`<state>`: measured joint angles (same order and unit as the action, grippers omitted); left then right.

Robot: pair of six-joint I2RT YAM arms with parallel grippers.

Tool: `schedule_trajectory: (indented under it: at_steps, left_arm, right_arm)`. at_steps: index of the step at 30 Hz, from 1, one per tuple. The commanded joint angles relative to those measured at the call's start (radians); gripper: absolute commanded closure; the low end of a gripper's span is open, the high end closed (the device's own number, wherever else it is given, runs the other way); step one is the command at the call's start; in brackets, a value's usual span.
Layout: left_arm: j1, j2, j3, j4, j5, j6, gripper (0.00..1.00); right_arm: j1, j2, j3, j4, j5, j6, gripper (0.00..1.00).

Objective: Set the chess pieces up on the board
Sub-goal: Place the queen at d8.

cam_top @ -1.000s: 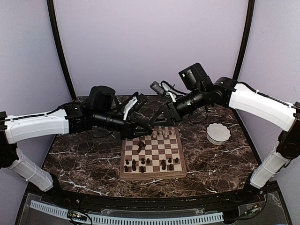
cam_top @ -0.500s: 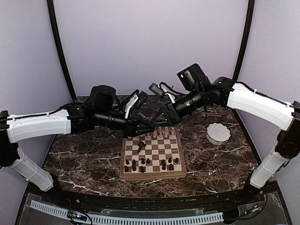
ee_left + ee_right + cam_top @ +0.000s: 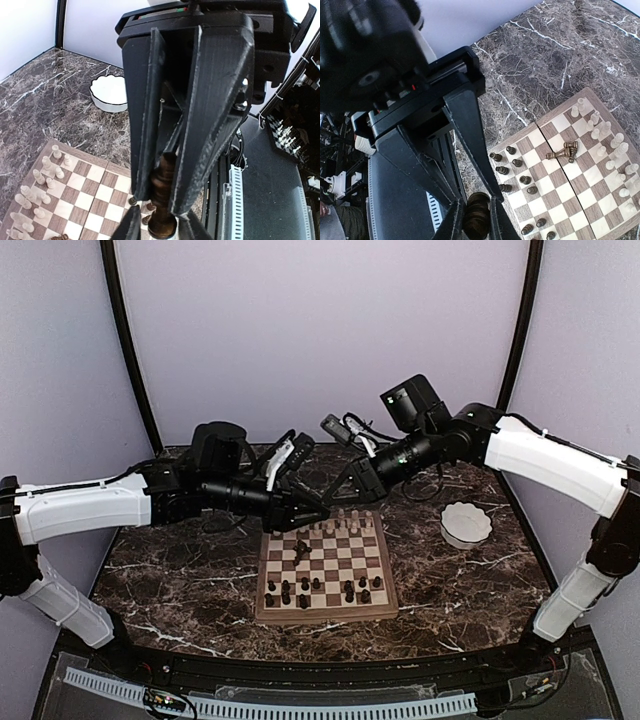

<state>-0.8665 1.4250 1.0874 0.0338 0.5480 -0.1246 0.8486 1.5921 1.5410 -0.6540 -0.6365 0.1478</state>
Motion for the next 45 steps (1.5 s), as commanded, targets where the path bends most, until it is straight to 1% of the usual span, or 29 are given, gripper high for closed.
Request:
schedule_trajectory:
  at_steps: [1,4,5,6,7,8,10,12,14,16,21,26,30,36,45]
  left_arm:
    - [0.007,-0.028,-0.014,-0.039,-0.067,0.019,0.68]
    - [0.006,-0.102,-0.057,-0.114,-0.124,0.025,0.63]
    - [0.008,-0.122,-0.074,-0.127,-0.170,0.021,0.62]
    - [0.010,-0.169,-0.102,-0.132,-0.199,-0.005,0.59]
    - [0.017,-0.193,-0.116,-0.135,-0.257,-0.021,0.56]
    - [0.021,-0.241,-0.140,-0.136,-0.284,-0.063,0.48]
    - [0.028,-0.297,-0.161,-0.141,-0.390,-0.120,0.39]
    - [0.031,-0.330,-0.164,-0.155,-0.515,-0.156,0.35]
    - [0.034,-0.338,-0.154,-0.177,-0.608,-0.178,0.34]
    - [0.037,-0.327,-0.134,-0.219,-0.652,-0.198,0.34]
    - [0.047,-0.294,-0.086,-0.260,-0.689,-0.262,0.33]
    - [0.053,-0.290,-0.090,-0.220,-0.692,-0.298,0.33]
    - [0.055,-0.279,-0.084,-0.220,-0.690,-0.309,0.34]
    - [0.058,-0.273,-0.083,-0.230,-0.692,-0.334,0.34]
    - [0.067,-0.287,-0.072,-0.263,-0.733,-0.378,0.34]
  right_arm:
    - [-0.003,-0.011,0.022,0.020,0.041,0.006,0.97]
    - [0.003,-0.016,-0.012,0.014,0.160,-0.019,0.97]
    - [0.011,-0.015,-0.028,0.010,0.191,-0.032,0.97]
    - [0.024,-0.008,-0.039,-0.004,0.225,-0.054,0.97]
    - [0.047,0.008,-0.037,-0.033,0.265,-0.079,0.97]
    - [0.072,0.029,-0.028,-0.065,0.305,-0.102,0.97]
    - [0.132,0.072,-0.019,-0.114,0.376,-0.138,0.98]
    - [0.188,0.112,-0.019,-0.141,0.433,-0.179,0.98]
    - [0.238,0.150,-0.025,-0.146,0.484,-0.196,0.99]
    - [0.278,0.177,-0.025,-0.144,0.528,-0.204,0.99]
    - [0.291,0.177,-0.069,-0.069,0.570,-0.191,0.99]
    - [0.299,0.131,-0.194,0.044,0.607,-0.175,0.99]
    - [0.306,0.107,-0.266,0.117,0.621,-0.165,0.98]
    - [0.309,0.104,-0.305,0.163,0.602,-0.155,0.98]
    - [0.309,0.106,-0.345,0.223,0.607,-0.148,0.98]
